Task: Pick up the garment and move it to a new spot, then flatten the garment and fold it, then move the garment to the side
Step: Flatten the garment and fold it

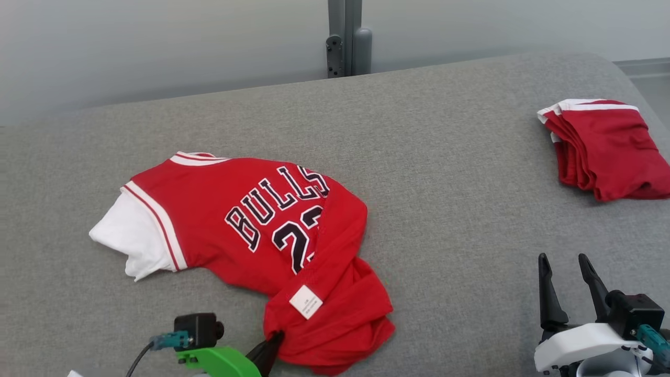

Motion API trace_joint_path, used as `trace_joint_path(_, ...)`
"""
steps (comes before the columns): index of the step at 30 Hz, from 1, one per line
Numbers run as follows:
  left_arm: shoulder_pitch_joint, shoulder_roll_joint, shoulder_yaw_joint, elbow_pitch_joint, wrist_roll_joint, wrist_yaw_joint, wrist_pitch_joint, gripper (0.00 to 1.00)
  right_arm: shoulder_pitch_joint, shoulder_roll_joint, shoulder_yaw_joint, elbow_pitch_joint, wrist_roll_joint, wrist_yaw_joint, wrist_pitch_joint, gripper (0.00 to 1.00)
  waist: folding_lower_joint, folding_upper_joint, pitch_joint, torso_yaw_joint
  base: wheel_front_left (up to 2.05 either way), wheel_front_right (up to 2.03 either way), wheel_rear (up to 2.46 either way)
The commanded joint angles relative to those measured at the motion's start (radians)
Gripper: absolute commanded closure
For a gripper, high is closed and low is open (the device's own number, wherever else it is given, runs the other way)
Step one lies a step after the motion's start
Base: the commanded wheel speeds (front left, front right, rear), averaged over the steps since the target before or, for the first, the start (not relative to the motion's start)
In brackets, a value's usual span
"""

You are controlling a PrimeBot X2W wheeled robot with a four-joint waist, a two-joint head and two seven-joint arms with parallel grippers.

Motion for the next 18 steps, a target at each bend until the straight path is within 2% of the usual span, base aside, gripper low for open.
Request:
trace_joint_path(1, 0.026, 0.014, 0.017, -0.009, -0.02, 0.01, -0.012, 1.0, 0.012, -0.002, 0.0, 0.002, -0.006, -0.001, 0.0, 0.0, 0.0, 0.0, -0.009, 0.035, 0.0, 0.0, 0.0)
trace_joint_path(8, 0.092, 0.088, 0.094, -0.004, -0.062, 0.052, -0.031, 1.0, 0.016, -0.004, 0.002, 0.005, -0.016, -0.001, 0.0, 0.0, 0.0, 0.0, -0.028, 0.092, 0.0, 0.0, 0.0)
trace_joint_path(15, 0.131, 0.168, 0.163, 0.048, -0.08, 0.097, -0.039, 1.0, 0.021, -0.006, 0.008, 0.008, -0.02, -0.001, 0.0, 0.0, 0.0, 0.0, -0.044, 0.105, 0.0, 0.0, 0.0)
trace_joint_path(18, 0.14, 0.184, 0.185, 0.076, -0.08, 0.122, -0.055, 1.0, 0.024, -0.006, 0.013, 0.01, -0.019, -0.001, 0.0, 0.0, 0.0, 0.0, -0.048, 0.102, 0.0, 0.0, 0.0)
